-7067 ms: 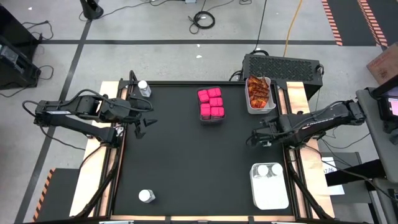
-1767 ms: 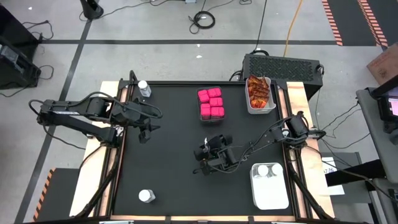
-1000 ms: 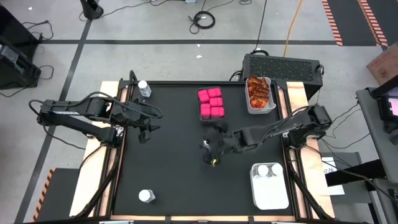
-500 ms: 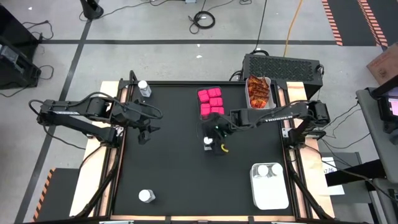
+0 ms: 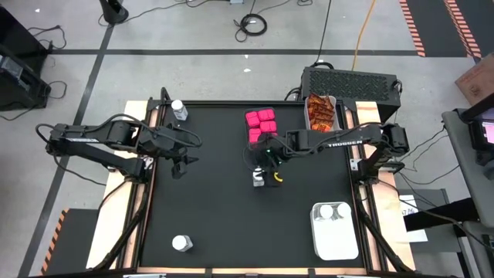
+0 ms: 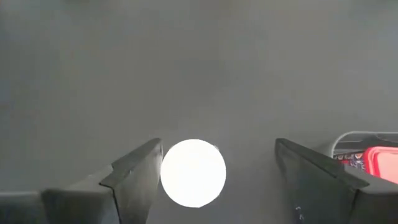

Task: Sort spices by type
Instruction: Put the white seasoning bottle into the bottom white bin

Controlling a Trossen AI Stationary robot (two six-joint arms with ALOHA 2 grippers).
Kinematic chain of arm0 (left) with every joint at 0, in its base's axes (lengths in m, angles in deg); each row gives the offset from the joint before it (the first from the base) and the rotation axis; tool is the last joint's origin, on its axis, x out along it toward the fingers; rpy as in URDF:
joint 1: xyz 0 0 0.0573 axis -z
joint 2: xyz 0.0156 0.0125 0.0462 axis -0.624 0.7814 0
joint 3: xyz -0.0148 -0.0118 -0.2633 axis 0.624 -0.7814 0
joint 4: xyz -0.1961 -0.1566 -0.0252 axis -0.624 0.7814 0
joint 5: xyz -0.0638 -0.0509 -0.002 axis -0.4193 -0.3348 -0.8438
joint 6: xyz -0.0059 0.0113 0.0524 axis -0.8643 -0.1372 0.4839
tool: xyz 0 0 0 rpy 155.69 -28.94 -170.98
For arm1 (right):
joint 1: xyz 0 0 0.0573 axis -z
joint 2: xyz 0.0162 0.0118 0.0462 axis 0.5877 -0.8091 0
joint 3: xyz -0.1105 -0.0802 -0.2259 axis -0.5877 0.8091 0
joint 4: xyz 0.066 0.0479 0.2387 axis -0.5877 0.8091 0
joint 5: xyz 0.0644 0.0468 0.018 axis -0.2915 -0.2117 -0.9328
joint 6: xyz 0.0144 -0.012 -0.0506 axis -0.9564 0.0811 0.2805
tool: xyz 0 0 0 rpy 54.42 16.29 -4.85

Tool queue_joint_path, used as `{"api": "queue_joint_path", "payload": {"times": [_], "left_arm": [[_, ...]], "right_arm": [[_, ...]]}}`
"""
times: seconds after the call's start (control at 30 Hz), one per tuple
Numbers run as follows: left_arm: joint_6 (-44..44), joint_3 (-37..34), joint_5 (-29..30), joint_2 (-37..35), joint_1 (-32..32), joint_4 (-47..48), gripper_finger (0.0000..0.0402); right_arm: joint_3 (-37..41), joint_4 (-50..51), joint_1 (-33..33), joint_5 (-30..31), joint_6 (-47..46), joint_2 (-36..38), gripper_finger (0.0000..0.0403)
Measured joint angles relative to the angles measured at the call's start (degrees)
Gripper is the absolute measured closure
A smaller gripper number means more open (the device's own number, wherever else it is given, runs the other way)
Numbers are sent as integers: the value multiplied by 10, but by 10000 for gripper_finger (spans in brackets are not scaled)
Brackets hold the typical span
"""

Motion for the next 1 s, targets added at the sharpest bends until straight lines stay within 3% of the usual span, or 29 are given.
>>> {"api": "queue_joint_path", "payload": {"times": [0.17, 0.33, 1.0], "left_arm": [[-5, 0, 0, 0, 0, 0, 149], [-12, 0, 0, 0, 0, 1, 149], [-13, 0, 0, 0, 0, 3, 149]], "right_arm": [[0, 1, -1, -5, 8, 0, 87], [0, 7, -5, -60, 31, 0, 83], [1, 13, -18, -29, 64, -53, 83]]}}
